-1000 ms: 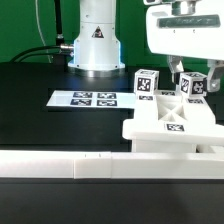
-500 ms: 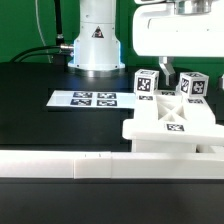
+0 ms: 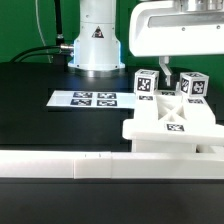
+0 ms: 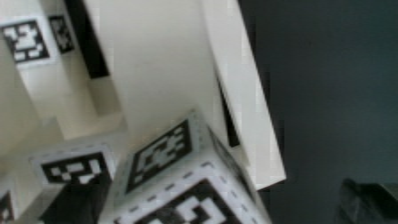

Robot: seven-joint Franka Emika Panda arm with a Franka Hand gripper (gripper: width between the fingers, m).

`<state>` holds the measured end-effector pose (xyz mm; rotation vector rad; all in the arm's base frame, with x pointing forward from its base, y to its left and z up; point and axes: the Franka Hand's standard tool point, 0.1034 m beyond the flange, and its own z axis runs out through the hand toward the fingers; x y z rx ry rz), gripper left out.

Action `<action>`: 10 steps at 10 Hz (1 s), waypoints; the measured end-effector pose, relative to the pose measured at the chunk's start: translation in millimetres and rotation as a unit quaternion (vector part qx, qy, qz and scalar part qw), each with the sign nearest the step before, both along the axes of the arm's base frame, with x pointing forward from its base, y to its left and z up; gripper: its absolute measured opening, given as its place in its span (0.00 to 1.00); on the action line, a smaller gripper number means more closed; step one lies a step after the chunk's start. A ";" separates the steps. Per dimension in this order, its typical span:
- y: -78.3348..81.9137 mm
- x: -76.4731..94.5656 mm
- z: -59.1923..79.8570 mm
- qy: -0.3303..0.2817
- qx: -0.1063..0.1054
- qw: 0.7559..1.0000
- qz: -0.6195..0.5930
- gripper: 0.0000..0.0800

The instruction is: Assemble chair

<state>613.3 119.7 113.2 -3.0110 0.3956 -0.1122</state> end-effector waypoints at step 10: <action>-0.9 -4.7 -8.7 -0.016 -0.029 0.987 0.156 0.33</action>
Offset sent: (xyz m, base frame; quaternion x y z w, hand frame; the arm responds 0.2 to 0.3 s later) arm -0.0021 -0.0001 -0.0089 -0.0213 0.0111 -0.1919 0.9811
